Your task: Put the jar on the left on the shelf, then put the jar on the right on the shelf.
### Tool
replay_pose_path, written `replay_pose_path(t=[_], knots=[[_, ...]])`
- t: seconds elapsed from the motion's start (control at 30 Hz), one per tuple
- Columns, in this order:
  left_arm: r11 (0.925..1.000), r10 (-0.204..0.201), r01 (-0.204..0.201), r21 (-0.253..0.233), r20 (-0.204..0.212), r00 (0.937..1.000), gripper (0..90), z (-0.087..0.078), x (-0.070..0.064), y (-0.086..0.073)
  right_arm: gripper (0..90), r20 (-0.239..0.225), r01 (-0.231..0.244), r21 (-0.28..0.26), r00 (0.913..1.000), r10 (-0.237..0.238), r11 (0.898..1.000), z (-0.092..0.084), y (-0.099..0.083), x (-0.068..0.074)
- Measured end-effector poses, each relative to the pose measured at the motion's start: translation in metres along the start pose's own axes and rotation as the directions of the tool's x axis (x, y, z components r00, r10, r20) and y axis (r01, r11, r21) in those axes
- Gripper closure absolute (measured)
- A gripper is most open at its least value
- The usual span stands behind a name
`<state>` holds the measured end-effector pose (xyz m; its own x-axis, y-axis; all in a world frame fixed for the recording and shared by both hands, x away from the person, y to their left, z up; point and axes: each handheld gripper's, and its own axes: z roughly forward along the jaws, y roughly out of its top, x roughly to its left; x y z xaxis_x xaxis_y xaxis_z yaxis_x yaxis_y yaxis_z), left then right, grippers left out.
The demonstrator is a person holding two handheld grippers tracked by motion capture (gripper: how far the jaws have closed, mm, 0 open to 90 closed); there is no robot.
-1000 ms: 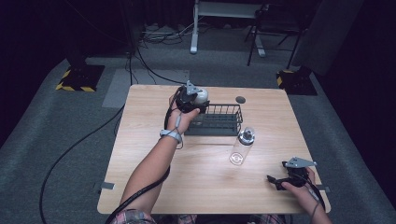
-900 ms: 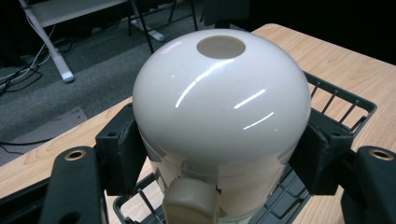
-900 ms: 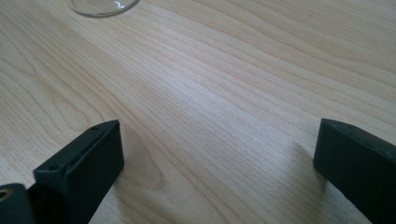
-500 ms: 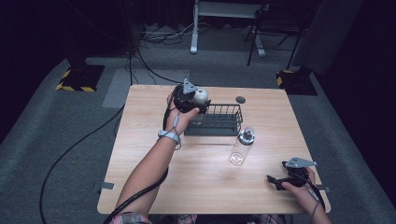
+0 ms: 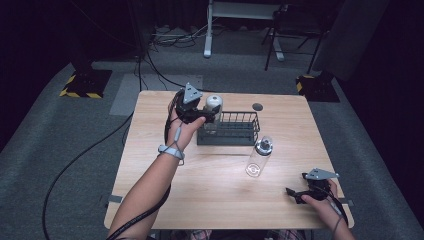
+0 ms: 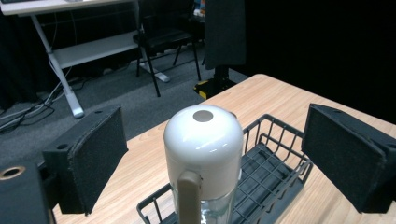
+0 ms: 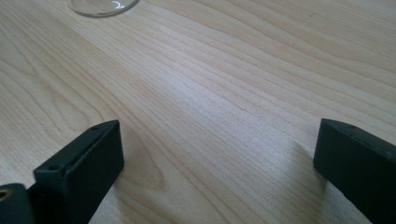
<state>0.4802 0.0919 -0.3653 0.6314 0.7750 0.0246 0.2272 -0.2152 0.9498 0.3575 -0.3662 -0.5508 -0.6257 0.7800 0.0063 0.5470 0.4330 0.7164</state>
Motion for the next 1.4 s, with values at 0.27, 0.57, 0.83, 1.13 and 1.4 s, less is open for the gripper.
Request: replay_pose_path(t=[0.27, 0.57, 0.83, 1.13, 1.4], knots=[[0.9994, 0.013, -0.013, -0.032, -0.004, 0.9999, 7.1, -0.025, -0.003, 0.001, 1.5, 0.000, -0.001, 0.000, 1.0000, 0.001, 1.000, 0.000, 0.000, 0.000], [0.9992, 0.032, -0.033, -0.021, -0.015, 0.9994, 6.9, -0.053, -0.001, -0.005, 1.5, 0.000, -0.001, 0.000, 1.0000, 0.001, 1.000, 0.000, 0.000, 0.000], [0.9996, 0.028, -0.028, -0.007, -0.028, 0.9992, 6.8, -0.074, 0.004, -0.019, 1.4, 0.000, 0.000, 0.000, 1.0000, 0.000, 1.000, 0.000, 0.000, 0.000], [0.9996, 0.028, -0.027, 0.012, -0.053, 0.9982, 6.9, -0.093, 0.010, -0.041, 1.2, 0.000, 0.002, 0.000, 1.0000, -0.002, 1.000, 0.000, 0.000, 0.000], [0.9994, 0.023, -0.020, 0.029, -0.083, 0.9963, 6.9, -0.112, 0.018, -0.061, 1.2, 0.000, 0.001, 0.000, 1.0000, -0.001, 1.000, 0.000, 0.000, 0.000]])
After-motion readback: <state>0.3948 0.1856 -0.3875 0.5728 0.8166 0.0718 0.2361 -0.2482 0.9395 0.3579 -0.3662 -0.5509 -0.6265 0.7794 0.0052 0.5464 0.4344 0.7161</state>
